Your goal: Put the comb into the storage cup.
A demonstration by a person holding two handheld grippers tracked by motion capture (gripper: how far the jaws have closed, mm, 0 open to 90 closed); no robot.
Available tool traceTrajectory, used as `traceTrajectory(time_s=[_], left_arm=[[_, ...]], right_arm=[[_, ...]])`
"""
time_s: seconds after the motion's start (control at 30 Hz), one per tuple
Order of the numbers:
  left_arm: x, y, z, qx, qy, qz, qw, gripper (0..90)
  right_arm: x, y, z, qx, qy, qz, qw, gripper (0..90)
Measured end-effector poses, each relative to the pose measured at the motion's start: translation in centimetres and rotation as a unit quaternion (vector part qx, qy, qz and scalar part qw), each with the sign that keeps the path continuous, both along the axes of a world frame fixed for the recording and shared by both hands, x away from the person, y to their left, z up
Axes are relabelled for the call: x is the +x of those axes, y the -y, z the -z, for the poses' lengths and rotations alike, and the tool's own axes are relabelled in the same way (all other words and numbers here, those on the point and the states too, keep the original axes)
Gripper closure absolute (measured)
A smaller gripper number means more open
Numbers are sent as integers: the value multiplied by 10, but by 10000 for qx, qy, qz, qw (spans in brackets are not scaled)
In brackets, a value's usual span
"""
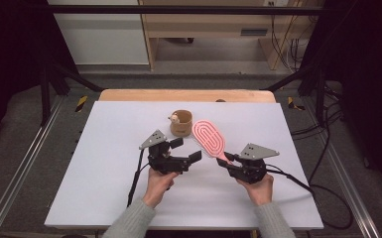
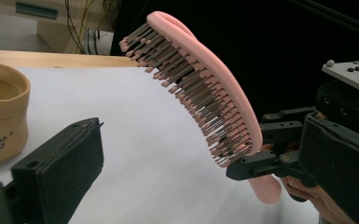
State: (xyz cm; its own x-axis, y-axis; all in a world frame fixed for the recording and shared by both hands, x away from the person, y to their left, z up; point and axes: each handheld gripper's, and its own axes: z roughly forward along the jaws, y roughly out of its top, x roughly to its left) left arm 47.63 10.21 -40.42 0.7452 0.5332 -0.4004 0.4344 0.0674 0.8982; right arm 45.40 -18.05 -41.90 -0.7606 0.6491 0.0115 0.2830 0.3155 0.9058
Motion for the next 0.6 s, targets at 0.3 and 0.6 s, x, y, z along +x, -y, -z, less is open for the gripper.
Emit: traceTrajectory(time_s=[0.3, 0.6], left_arm=[[2, 10, -2, -59, -22, -74, 10000, 0], [5, 21, 0, -156, -117, -194, 9996, 10]], right_arm=[[0, 0, 0, 6, 0, 2, 10000, 692], [-1, 0, -1, 25, 11, 5, 10000, 692]])
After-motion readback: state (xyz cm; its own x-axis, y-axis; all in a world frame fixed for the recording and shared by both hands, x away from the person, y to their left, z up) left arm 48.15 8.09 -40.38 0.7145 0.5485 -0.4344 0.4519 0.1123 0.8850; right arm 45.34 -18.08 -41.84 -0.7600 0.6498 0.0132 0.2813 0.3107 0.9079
